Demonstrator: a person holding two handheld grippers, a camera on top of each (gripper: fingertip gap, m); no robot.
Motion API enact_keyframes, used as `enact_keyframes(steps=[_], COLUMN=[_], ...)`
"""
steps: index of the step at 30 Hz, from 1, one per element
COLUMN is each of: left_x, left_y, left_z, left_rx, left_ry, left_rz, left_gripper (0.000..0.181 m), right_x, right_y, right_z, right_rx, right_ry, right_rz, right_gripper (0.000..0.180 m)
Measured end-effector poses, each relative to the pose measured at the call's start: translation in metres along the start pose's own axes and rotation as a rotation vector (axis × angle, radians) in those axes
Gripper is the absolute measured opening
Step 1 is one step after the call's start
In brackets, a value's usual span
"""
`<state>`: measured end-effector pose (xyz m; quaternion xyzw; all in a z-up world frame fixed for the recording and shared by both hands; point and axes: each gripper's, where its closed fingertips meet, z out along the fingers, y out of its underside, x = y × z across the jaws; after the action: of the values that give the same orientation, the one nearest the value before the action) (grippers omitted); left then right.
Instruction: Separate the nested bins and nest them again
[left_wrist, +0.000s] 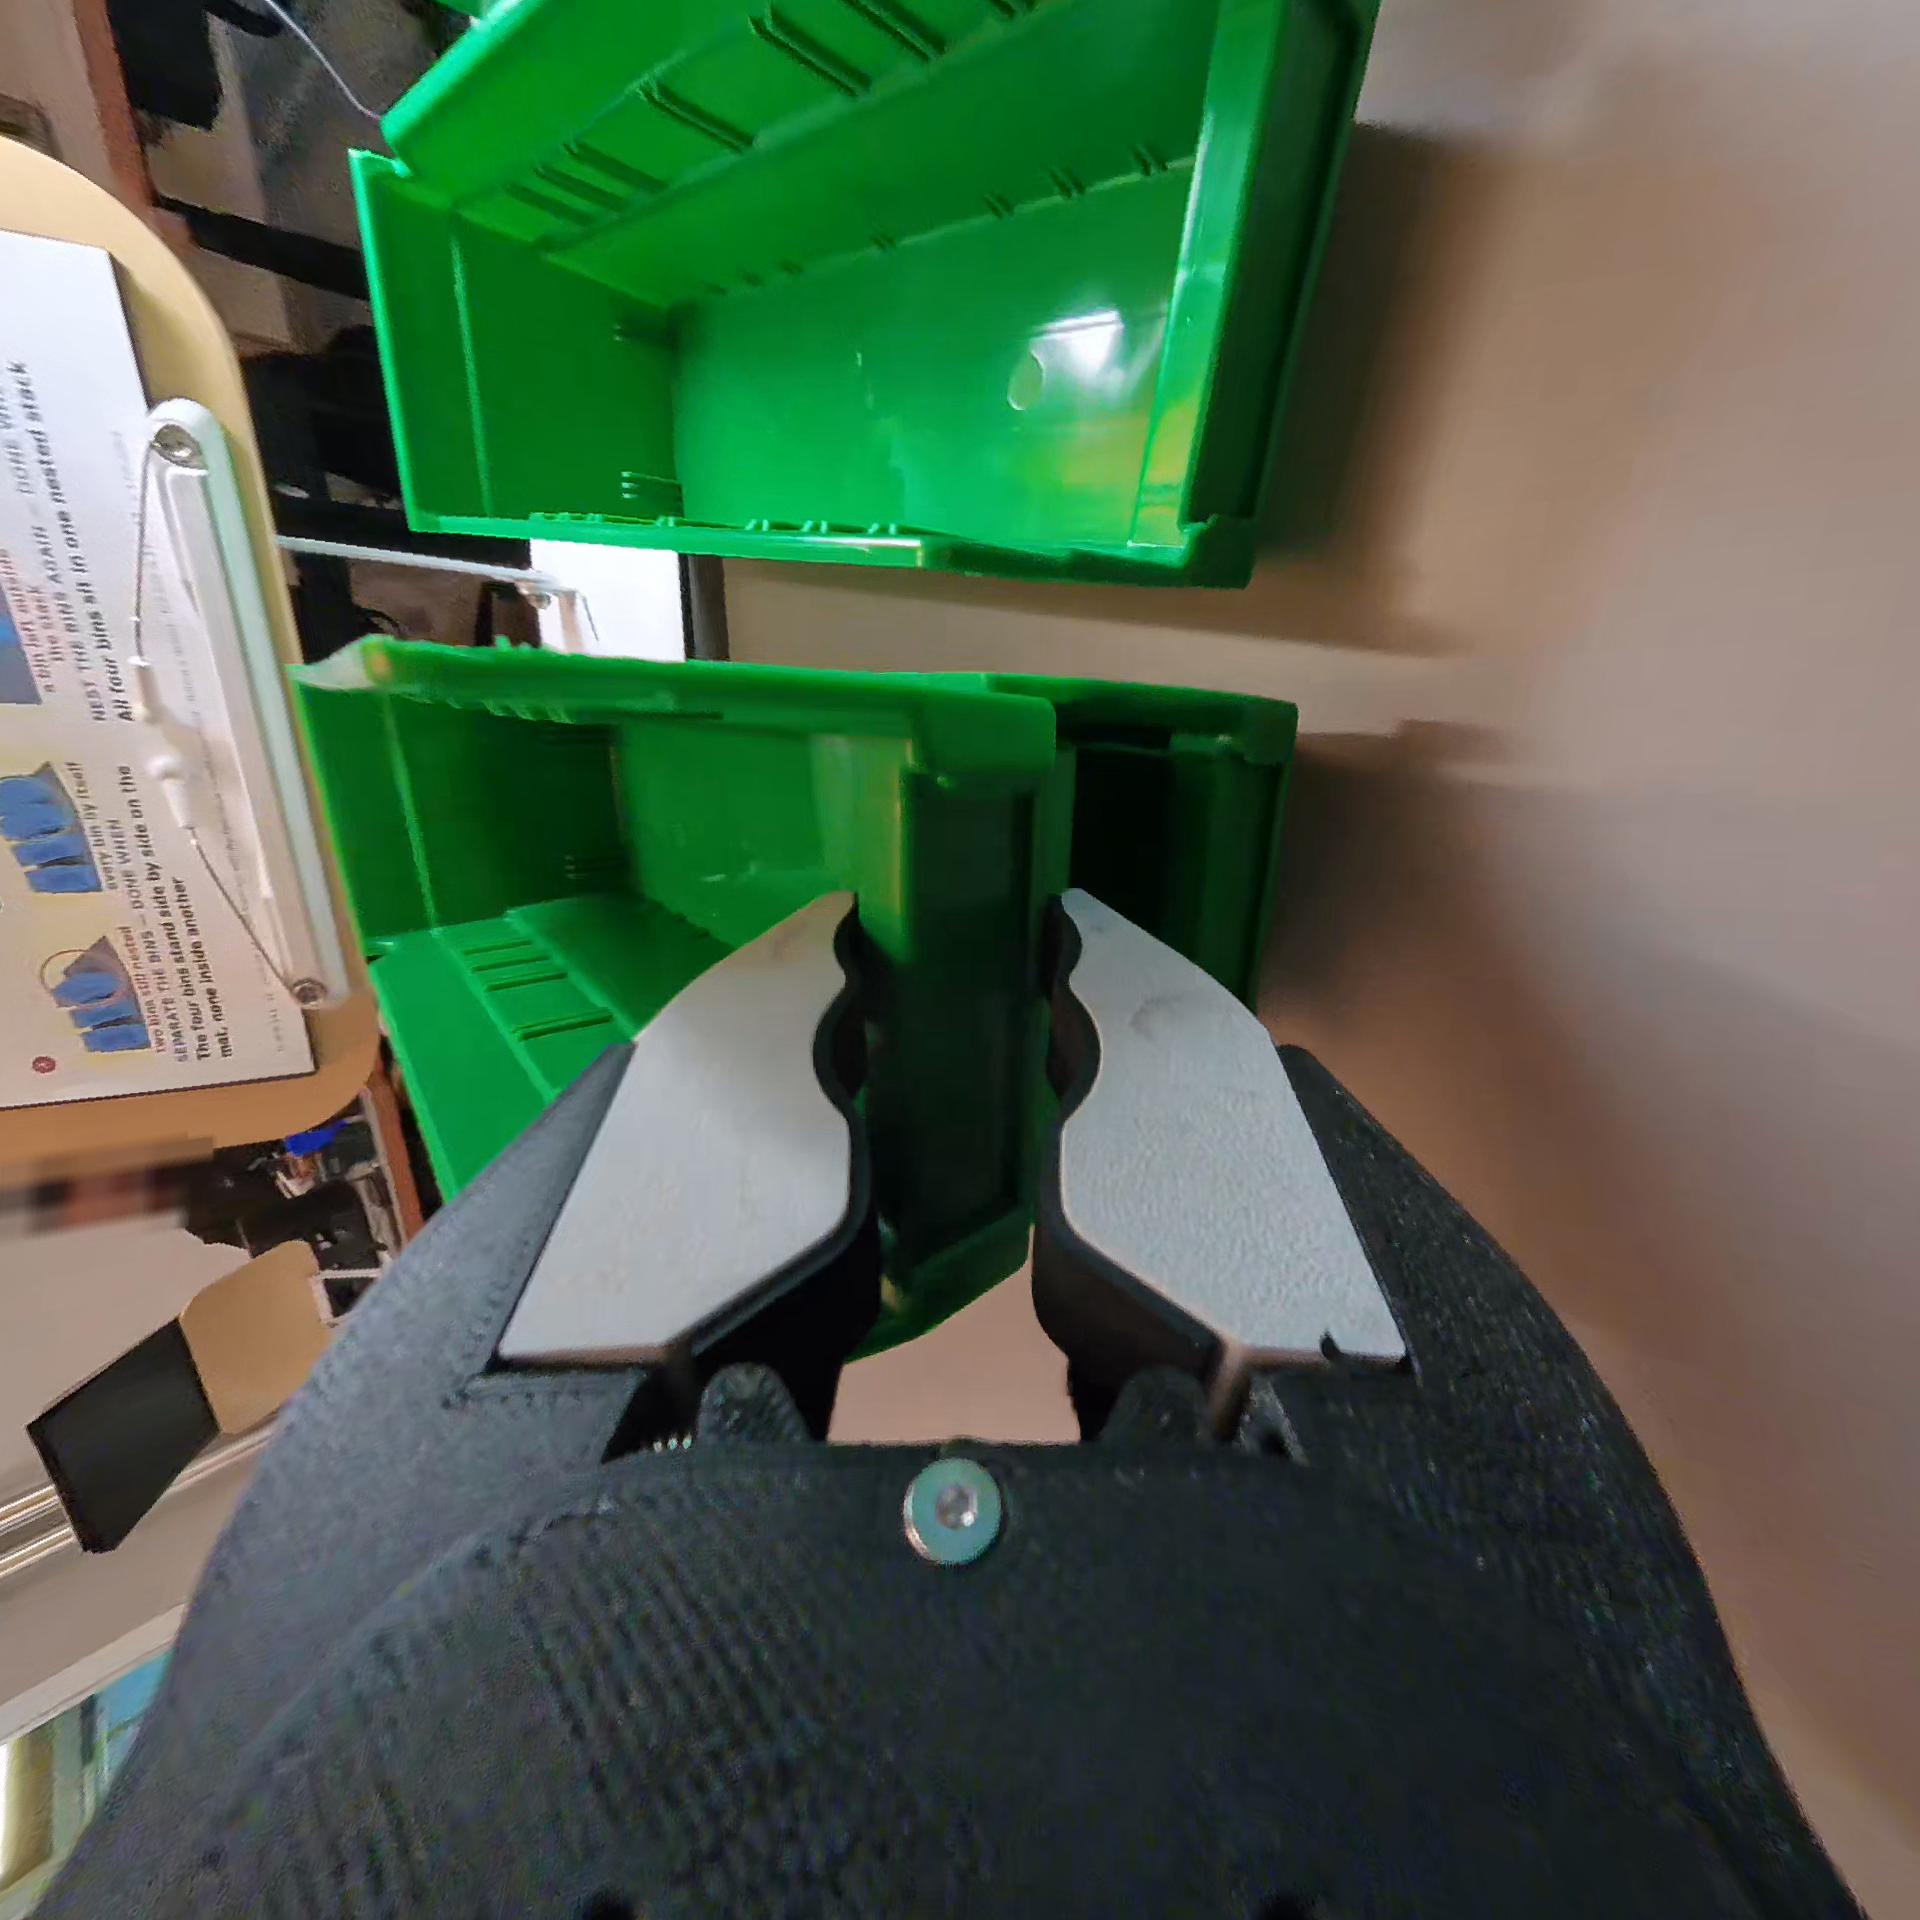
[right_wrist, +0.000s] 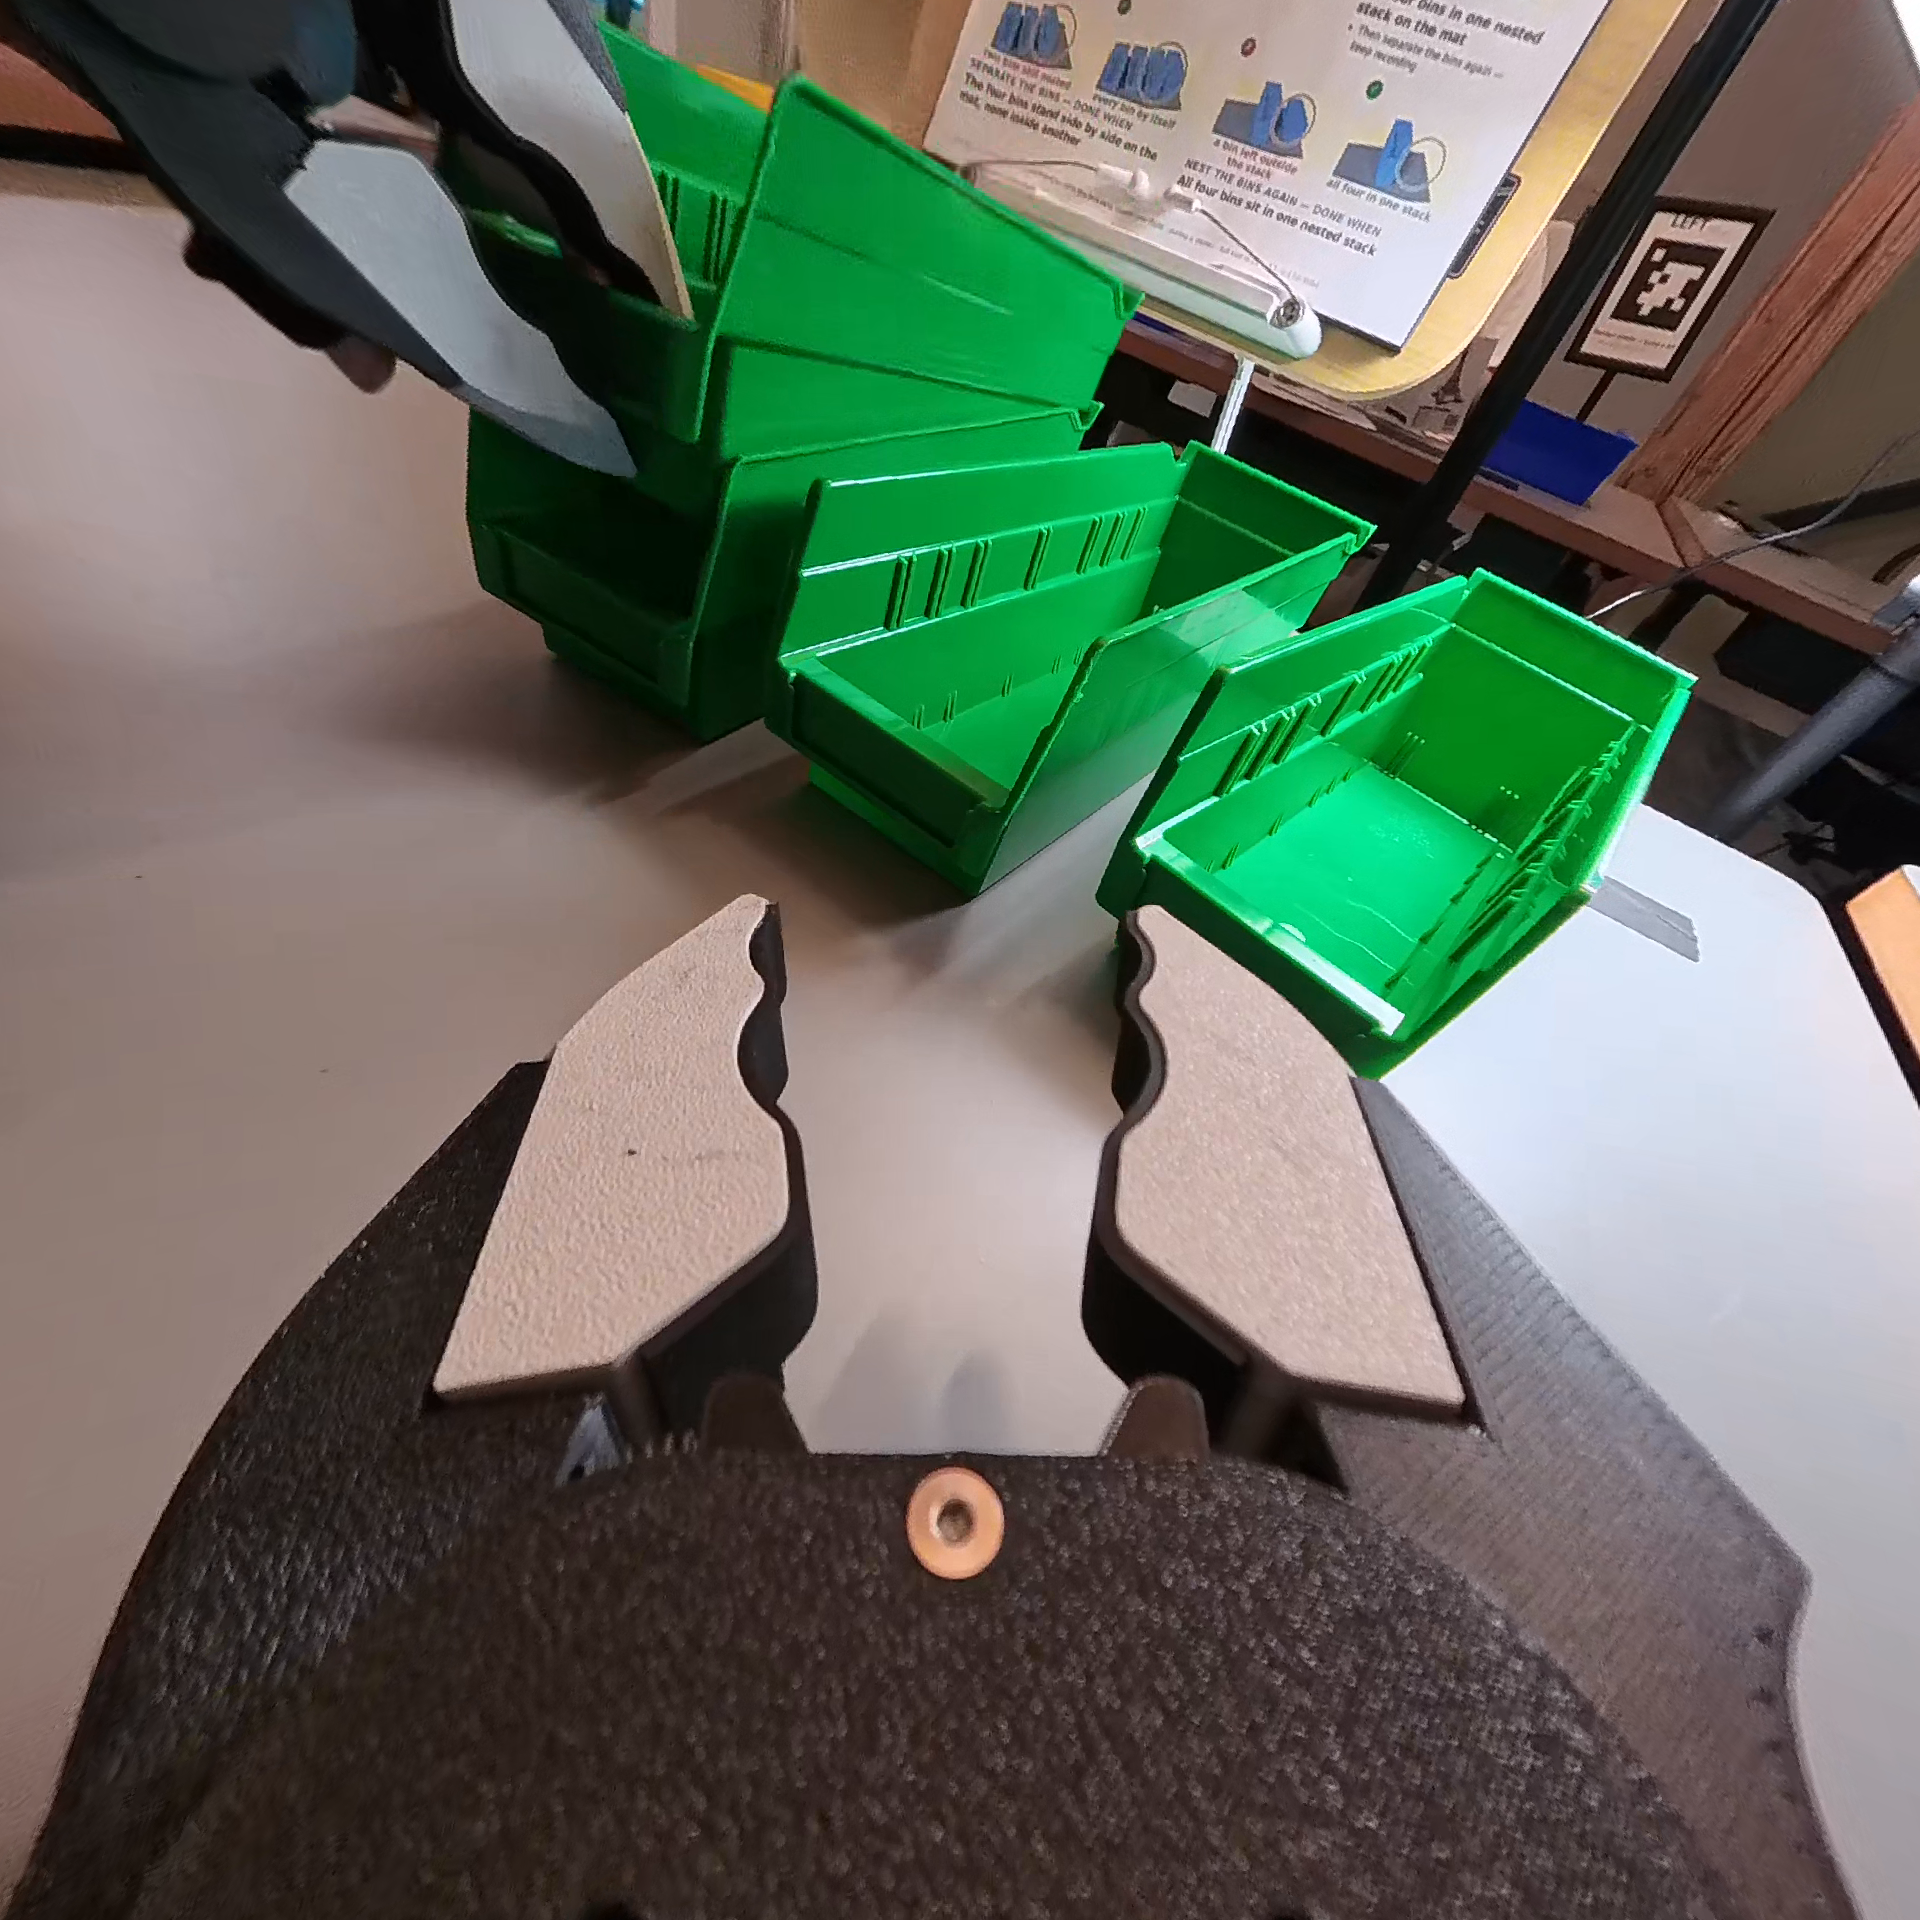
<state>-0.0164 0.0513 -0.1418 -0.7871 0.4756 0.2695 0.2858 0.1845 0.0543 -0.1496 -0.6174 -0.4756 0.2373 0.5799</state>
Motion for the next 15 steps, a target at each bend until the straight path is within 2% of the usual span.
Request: enact_keyframes(steps=[1, 5, 10, 15], left_x=[0.001, 0.007, 0.01, 0.012], left_y=[0.0, -0.01, -0.023, -0.007], left_z=[0.001, -0.012, -0.049, -0.089], left_rx=[0.017, 0.13, 0.364, 0.583], left_ry=[-0.01, -0.02, -0.029, -0.01], left_rz=[0.002, -0.049, -0.203, -0.452], left_gripper=[0.032, 0.05, 0.051, 0.049], right_x=[0.0, -0.001, -0.001, -0.001], right_y=[0.0, 0.0, 0.001, 0.002], right_z=[0.0, 0.0, 0.001, 0.001], right_rx=[0.001, 0.001, -0.009, -0.014], right_ry=[0.001, 0.005, 0.007, 0.012], right_rz=[-0.004, -0.011, -0.02, -0.023], right_gripper=[0.061, 0.061, 0.061, 0.06])
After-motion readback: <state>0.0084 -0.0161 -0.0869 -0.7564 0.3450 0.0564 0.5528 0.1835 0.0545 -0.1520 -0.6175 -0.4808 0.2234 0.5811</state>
